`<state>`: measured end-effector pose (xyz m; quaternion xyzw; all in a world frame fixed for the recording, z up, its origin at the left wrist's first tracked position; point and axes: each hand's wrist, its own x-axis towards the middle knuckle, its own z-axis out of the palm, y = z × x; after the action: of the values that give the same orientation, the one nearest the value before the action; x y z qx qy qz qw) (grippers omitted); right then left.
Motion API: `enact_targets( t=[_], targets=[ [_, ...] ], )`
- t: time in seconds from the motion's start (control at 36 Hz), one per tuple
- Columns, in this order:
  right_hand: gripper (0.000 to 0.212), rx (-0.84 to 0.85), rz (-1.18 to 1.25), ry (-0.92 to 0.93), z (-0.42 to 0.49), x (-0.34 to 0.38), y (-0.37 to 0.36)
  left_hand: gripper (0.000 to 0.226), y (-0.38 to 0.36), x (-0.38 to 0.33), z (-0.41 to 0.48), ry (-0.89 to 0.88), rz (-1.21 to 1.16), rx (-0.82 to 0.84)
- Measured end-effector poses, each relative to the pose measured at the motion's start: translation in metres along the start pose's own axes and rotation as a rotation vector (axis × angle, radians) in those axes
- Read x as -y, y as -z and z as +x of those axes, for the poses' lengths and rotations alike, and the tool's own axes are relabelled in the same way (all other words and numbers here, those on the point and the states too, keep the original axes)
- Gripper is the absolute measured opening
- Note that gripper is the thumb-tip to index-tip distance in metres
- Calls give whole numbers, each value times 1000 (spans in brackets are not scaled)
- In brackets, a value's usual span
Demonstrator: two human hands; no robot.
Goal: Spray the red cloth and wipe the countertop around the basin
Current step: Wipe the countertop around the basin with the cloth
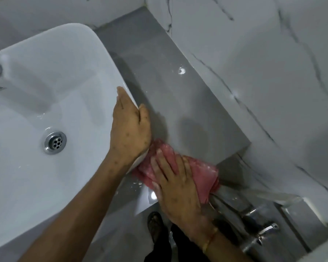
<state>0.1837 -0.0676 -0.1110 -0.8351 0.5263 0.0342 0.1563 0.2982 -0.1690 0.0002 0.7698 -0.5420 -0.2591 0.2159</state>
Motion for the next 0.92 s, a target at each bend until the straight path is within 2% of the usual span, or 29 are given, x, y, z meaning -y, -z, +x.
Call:
enact_targets(
  t=[0.08, 0.14, 0.25, 0.39, 0.44, 0.5, 0.56, 0.61, 0.67, 0.72, 0.78, 0.83, 0.92],
  targets=[
    [60, -60, -67, -40, -21, -40, -5, 62, 1, 0, 0, -9, -7, 12],
    [60, -105, -126, -154, -15, -67, 1, 62, 0, 2, 3, -11, -9, 11],
    [60, -162, 24, -362, 7, -46, 8, 63, -2, 5, 6, -9, -13, -4],
    [65, -117, 43, -131, -11, 56, -26, 65, 2, 4, 4, 21, 14, 33],
    [64, -70, 127, -123, -19, 88, -28, 64, 11, 5, -11, -39, 78, 14],
    [62, -20, 245, -147, -24, 97, -26, 57, 25, 10, -43, -190, 92, -104],
    [59, -68, 375, -159, -32, 88, -20, 47, 35, 25, -92, -329, 13, -229],
    [58, -190, 671, -191, -35, 70, -3, 38, 26, 50, -148, -372, -57, -309],
    [56, -334, 941, -268, -33, 51, 21, 36, 2, 70, -189, -226, -74, -265],
    [53, -468, 1000, -274, -23, 39, 48, 44, -27, 79, -207, -6, -27, -116],
    [52, -589, 944, -159, -9, 37, 74, 62, -53, 78, -198, 125, 75, -18],
    [50, -677, 857, 19, 7, 44, 98, 79, -72, 70, -173, 158, 165, 10],
    [52, -602, 598, 211, 35, 67, 118, 93, -89, 64, -137, 231, 202, -168]
  ],
)
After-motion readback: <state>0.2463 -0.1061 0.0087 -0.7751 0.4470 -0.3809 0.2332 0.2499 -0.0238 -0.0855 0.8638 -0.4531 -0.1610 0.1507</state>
